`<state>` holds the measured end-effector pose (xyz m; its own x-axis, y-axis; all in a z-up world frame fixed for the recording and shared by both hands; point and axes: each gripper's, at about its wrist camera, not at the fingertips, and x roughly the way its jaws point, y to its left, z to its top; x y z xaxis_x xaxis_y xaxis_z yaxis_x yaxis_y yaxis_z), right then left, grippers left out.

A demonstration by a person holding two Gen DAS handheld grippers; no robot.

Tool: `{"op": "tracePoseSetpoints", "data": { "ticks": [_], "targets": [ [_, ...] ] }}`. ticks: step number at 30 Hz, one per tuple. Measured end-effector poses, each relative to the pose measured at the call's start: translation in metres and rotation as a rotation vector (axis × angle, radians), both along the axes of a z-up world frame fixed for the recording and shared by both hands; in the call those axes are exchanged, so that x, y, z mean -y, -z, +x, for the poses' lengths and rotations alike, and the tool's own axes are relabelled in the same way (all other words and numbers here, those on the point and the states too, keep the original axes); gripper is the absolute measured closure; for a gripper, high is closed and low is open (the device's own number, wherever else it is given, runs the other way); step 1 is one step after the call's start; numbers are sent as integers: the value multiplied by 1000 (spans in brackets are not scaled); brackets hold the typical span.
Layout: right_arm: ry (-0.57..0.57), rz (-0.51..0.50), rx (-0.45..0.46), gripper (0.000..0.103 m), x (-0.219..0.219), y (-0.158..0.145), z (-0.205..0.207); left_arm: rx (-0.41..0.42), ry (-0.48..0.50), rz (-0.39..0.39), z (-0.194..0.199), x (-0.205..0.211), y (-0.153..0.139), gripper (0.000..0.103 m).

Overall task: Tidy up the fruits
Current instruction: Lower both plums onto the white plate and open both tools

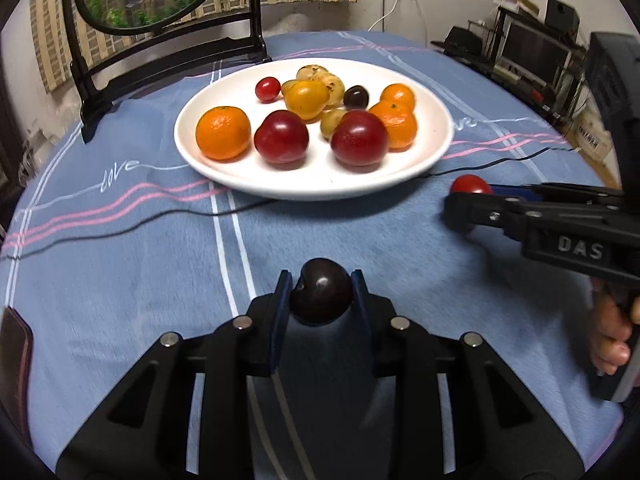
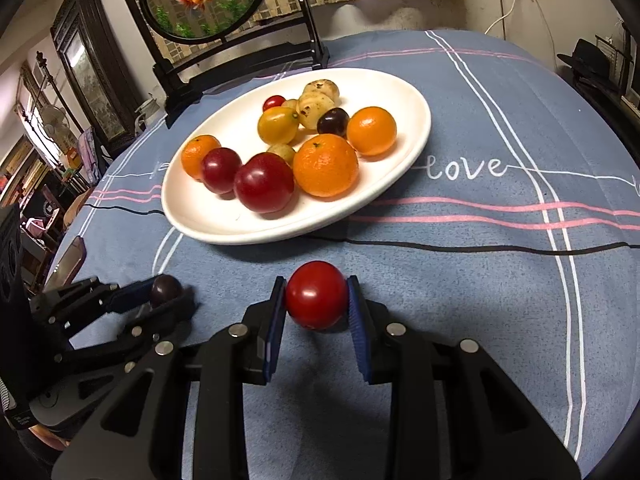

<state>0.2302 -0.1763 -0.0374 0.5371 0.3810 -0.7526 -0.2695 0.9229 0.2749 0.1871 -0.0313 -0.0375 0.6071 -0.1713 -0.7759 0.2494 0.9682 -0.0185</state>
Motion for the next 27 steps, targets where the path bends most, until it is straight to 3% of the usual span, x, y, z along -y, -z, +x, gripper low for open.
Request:
{"op": "tracePoseSetpoints", "data": {
  "ticks": [5,9,14,17,27],
  "targets": [
    [-42,16,25,72,-8,-6,-10,54,13,-69,-17,-1,-15,73],
    [-54,39,99,72,-9,-19,-15,103,-5,-135,-11,-7,-33,73],
    [-18,61,187,72,-6,-34,-6,159,-83,-165,22,-14,-55,73],
    [6,70,221,72,-9,-44,15,175,-128,-138,51,-12,-61,73],
    [66,86,231,72,-13,-44,83,146,-197,-131,127,-13,-57,72]
  ]
}}
